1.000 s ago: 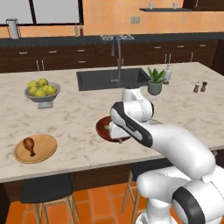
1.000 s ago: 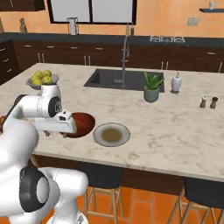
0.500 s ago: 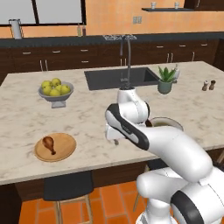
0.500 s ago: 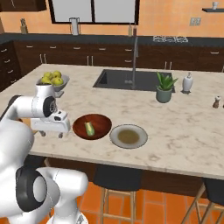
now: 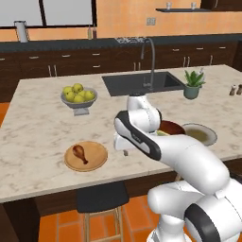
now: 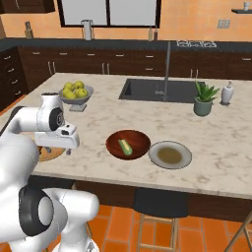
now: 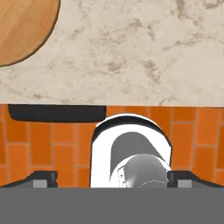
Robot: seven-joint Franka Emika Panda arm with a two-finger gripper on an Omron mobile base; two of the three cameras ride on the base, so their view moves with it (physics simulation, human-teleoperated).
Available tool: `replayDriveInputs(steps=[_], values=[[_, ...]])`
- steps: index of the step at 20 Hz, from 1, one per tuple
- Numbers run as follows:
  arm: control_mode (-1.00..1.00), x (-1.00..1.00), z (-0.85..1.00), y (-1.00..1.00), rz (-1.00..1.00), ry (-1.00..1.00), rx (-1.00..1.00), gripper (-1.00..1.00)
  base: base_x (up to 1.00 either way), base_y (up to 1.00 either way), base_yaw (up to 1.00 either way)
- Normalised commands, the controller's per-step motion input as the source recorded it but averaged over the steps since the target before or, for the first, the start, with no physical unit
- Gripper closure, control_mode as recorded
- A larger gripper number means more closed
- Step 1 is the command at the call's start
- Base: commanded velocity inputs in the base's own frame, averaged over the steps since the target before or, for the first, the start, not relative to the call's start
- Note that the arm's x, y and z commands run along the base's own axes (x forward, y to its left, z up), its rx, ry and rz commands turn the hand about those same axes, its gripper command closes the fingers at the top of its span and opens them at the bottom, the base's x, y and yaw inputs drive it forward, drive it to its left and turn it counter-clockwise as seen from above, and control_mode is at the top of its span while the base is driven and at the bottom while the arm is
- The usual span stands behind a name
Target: Pick the chicken drumstick and corn from their plates and place them in the bowl. Then put the bowl in the fridge.
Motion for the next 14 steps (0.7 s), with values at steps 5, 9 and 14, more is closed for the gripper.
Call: replayDriveInputs(steps=[5,9,14], values=[[1.0,0.0,0.0,0.0,0.0,0.0,0.0,-1.0,0.16,0.0,0.0],[-1.0,0.0,-0.19,0.0,0.0,0.0,0.01,-1.0,0.02,0.0,0.0],[-1.0,0.71,-0.59,0.9,-0.15,0.0,0.04,-1.0,0.0,0.0,0.0]])
